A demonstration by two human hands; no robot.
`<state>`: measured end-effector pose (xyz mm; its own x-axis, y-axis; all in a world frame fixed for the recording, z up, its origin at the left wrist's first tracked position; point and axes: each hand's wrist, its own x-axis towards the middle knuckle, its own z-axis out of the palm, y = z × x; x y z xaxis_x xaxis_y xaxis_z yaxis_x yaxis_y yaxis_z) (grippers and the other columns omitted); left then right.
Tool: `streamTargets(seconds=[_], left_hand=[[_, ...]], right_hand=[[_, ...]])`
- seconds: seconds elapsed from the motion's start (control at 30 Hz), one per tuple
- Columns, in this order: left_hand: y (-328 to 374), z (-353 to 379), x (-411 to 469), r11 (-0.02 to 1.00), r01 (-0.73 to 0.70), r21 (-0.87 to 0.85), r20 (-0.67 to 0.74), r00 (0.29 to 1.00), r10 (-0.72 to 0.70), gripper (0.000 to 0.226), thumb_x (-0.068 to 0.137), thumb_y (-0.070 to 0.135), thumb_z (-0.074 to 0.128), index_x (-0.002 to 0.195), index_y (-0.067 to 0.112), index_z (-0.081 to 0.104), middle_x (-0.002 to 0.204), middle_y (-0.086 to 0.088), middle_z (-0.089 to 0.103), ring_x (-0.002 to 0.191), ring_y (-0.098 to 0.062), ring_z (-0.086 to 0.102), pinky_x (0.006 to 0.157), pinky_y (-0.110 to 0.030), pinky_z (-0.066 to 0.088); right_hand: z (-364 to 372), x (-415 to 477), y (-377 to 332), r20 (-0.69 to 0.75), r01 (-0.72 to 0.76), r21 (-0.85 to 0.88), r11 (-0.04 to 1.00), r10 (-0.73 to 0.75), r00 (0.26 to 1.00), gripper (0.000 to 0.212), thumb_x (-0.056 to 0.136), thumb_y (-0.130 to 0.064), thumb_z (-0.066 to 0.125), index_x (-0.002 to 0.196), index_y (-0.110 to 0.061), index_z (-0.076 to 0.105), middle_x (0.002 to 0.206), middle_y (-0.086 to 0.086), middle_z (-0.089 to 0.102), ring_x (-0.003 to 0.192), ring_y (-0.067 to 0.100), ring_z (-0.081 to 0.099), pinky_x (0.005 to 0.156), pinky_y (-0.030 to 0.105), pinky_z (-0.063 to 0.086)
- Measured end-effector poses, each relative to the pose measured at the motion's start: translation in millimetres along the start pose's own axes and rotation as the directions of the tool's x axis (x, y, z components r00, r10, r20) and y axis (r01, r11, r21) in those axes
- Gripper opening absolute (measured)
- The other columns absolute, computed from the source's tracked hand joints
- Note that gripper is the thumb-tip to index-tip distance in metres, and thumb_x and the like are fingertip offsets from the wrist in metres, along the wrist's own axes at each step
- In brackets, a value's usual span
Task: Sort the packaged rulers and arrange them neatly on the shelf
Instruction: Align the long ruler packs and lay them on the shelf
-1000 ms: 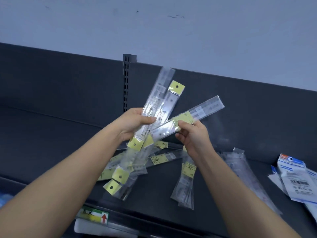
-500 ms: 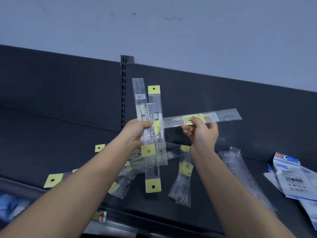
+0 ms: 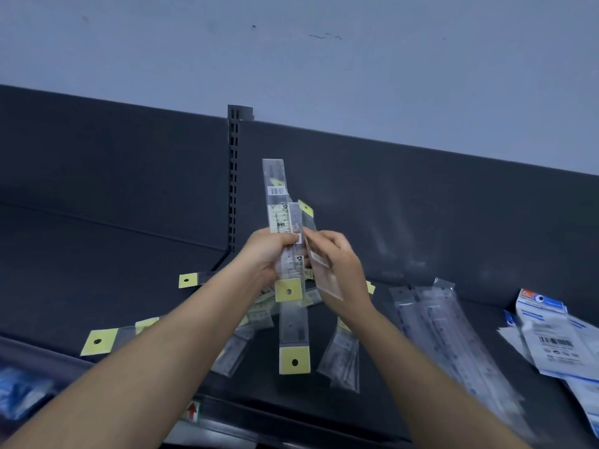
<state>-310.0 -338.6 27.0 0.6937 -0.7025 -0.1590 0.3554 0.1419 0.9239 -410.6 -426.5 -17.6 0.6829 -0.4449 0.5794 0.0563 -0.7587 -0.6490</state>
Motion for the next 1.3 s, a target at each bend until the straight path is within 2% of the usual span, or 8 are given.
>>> streamTargets(seconds=[0.33,0.47,0.57,0.67,0.83,0.97,1.13,1.3], left_hand=[[-11.0,-10.0,13.5,0.998,-0.014,0.061,-0.001,1.000,0.014,0.026,0.091,-0.008,0.053,0.114,-0.001,0.062,0.090,-0.011,0.069,0.067,-0.018,0.067,0.051,-0.029,0.054],[-18.5,-11.2,16.5,0.991,-0.056,0.124,0.049,0.997,0.051,0.025,0.089,-0.004,0.059,0.111,0.005,0.066,0.094,-0.010,0.072,0.085,-0.024,0.070,0.067,-0.039,0.057],[-21.8,-9.3,14.8,0.981,-0.084,0.175,0.088,0.994,0.069,0.023,0.087,0.000,0.064,0.108,0.008,0.068,0.095,-0.011,0.074,0.088,-0.027,0.071,0.073,-0.043,0.058],[-19.9,-3.8,12.7,0.970,-0.116,0.212,0.133,0.987,0.089,0.021,0.086,0.002,0.066,0.106,0.008,0.069,0.095,-0.012,0.074,0.088,-0.028,0.071,0.074,-0.040,0.058],[-11.5,-1.1,12.8,0.977,-0.079,0.198,0.162,0.986,0.047,0.021,0.093,0.000,0.056,0.111,0.006,0.065,0.102,-0.015,0.072,0.092,-0.032,0.069,0.077,-0.046,0.056],[-7.7,-1.4,10.2,0.976,-0.119,0.184,0.171,0.981,0.088,0.024,0.088,-0.006,0.059,0.109,0.003,0.066,0.099,-0.015,0.072,0.084,-0.027,0.070,0.072,-0.044,0.057],[-5.3,-8.8,10.8,0.950,-0.207,0.234,0.148,0.973,0.175,0.012,0.087,0.005,0.066,0.098,0.006,0.067,0.088,-0.012,0.073,0.072,-0.024,0.069,0.065,-0.037,0.056],[-10.0,-18.0,11.6,0.675,-0.494,0.548,0.280,0.869,0.408,0.019,0.096,0.028,0.056,0.082,0.021,0.067,0.061,0.012,0.060,0.055,-0.011,0.052,0.057,-0.029,0.044]], right_hand=[[-13.1,1.2,-2.2,0.314,-0.187,0.122,0.975,0.140,0.939,0.079,0.079,0.021,0.036,0.136,-0.031,0.052,0.152,-0.004,0.038,0.142,0.009,0.032,0.116,0.036,0.032],[-18.9,2.7,-21.7,0.326,-0.449,0.452,0.771,0.326,0.887,0.025,0.100,-0.017,0.043,0.111,-0.023,0.064,0.122,-0.002,0.065,0.114,0.011,0.061,0.094,0.039,0.053],[-19.1,5.7,-16.9,0.302,-0.522,0.501,0.690,0.426,0.853,0.044,0.093,-0.052,0.052,0.113,-0.013,0.057,0.106,0.000,0.070,0.099,0.015,0.068,0.082,0.041,0.058],[-12.2,3.4,-11.5,0.265,-0.564,0.530,0.633,0.508,0.819,0.038,0.087,-0.025,0.071,0.118,-0.013,0.052,0.107,0.009,0.068,0.094,0.024,0.069,0.085,0.044,0.056],[-11.4,0.7,-9.6,0.302,-0.566,0.704,0.429,0.540,0.786,0.038,0.088,0.010,0.057,0.121,-0.009,0.057,0.100,0.015,0.070,0.085,0.029,0.068,0.080,0.045,0.057],[-17.3,2.9,-10.3,0.307,-0.575,0.684,0.450,0.536,0.786,0.032,0.092,0.010,0.048,0.118,-0.003,0.061,0.088,0.012,0.073,0.071,0.022,0.070,0.061,0.034,0.058],[-23.3,2.3,-9.7,0.264,-0.523,0.722,0.452,0.519,0.813,0.027,0.101,-0.004,0.037,0.120,-0.016,0.052,0.091,0.013,0.071,0.070,0.024,0.066,0.067,0.041,0.054],[-27.8,8.7,-6.0,0.233,-0.520,0.761,0.388,0.585,0.777,0.018,0.104,-0.019,0.038,0.112,-0.010,0.052,0.069,0.005,0.058,0.053,0.015,0.048,0.055,0.030,0.043]])
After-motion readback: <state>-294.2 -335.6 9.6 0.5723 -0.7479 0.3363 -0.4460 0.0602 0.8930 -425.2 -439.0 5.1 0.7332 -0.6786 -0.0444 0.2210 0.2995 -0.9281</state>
